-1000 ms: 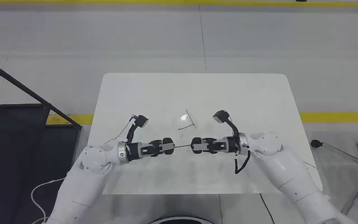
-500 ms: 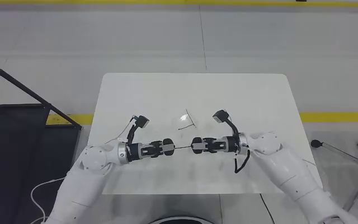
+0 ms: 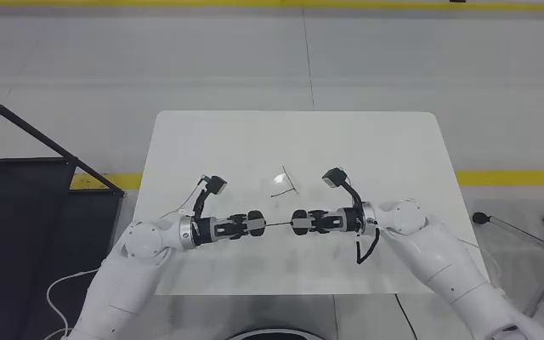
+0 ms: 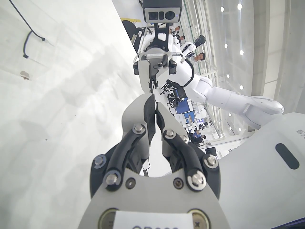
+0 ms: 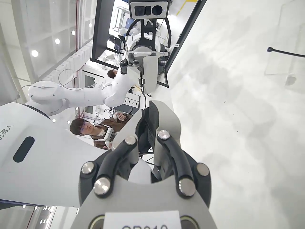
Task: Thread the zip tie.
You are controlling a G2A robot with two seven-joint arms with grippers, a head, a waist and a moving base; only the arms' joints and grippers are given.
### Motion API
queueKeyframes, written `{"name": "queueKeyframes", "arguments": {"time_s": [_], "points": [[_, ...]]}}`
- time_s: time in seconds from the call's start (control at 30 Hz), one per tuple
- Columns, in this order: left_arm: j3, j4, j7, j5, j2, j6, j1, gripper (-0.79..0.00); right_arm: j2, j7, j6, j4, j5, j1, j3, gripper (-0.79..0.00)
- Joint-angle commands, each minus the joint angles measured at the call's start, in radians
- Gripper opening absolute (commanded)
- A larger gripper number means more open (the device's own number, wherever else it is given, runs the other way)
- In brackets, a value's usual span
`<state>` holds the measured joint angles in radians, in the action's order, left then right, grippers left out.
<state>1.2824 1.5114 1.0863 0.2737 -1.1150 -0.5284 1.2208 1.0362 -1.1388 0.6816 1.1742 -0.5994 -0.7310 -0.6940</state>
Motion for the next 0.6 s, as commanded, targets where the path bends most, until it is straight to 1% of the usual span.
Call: {"name": "queueKeyframes", "arguments": {"time_s": [0.0, 0.03, 0.07, 0.27, 0.3, 0.33, 0.37, 0.57], "points": [[-0.002, -0.001, -0.001, 0.000, 0.001, -0.003, -0.001, -0.785, -0.002, 0.002, 0.002, -0.002, -0.003, 0.004, 0.007, -0.733], [-0.004, -0.002, -0.002, 0.000, 0.002, -0.004, -0.002, -0.785, -0.002, 0.004, 0.004, -0.003, -0.004, 0.006, 0.010, -0.770], [-0.005, -0.002, -0.002, -0.001, 0.002, -0.005, -0.002, -0.785, -0.003, 0.005, 0.005, -0.004, -0.005, 0.008, 0.013, -0.785], [-0.011, -0.003, -0.010, 0.001, 0.005, -0.011, -0.004, -0.785, -0.007, 0.015, 0.015, -0.010, -0.012, 0.019, 0.032, -0.785], [-0.012, -0.003, -0.014, 0.004, 0.005, -0.012, -0.004, -0.523, -0.008, 0.016, 0.016, -0.010, -0.013, 0.020, 0.035, -0.785], [-0.012, -0.002, -0.021, 0.010, 0.005, -0.011, -0.002, -0.175, -0.009, 0.018, 0.018, -0.010, -0.014, 0.022, 0.037, -0.785], [-0.012, -0.002, -0.029, 0.018, 0.005, -0.009, -0.001, 0.000, -0.010, 0.023, 0.023, -0.011, -0.015, 0.023, 0.039, -0.785], [-0.007, -0.003, -0.106, 0.048, 0.004, 0.003, 0.010, 0.000, -0.016, 0.054, 0.053, -0.034, -0.019, 0.019, 0.039, -0.785]]}}
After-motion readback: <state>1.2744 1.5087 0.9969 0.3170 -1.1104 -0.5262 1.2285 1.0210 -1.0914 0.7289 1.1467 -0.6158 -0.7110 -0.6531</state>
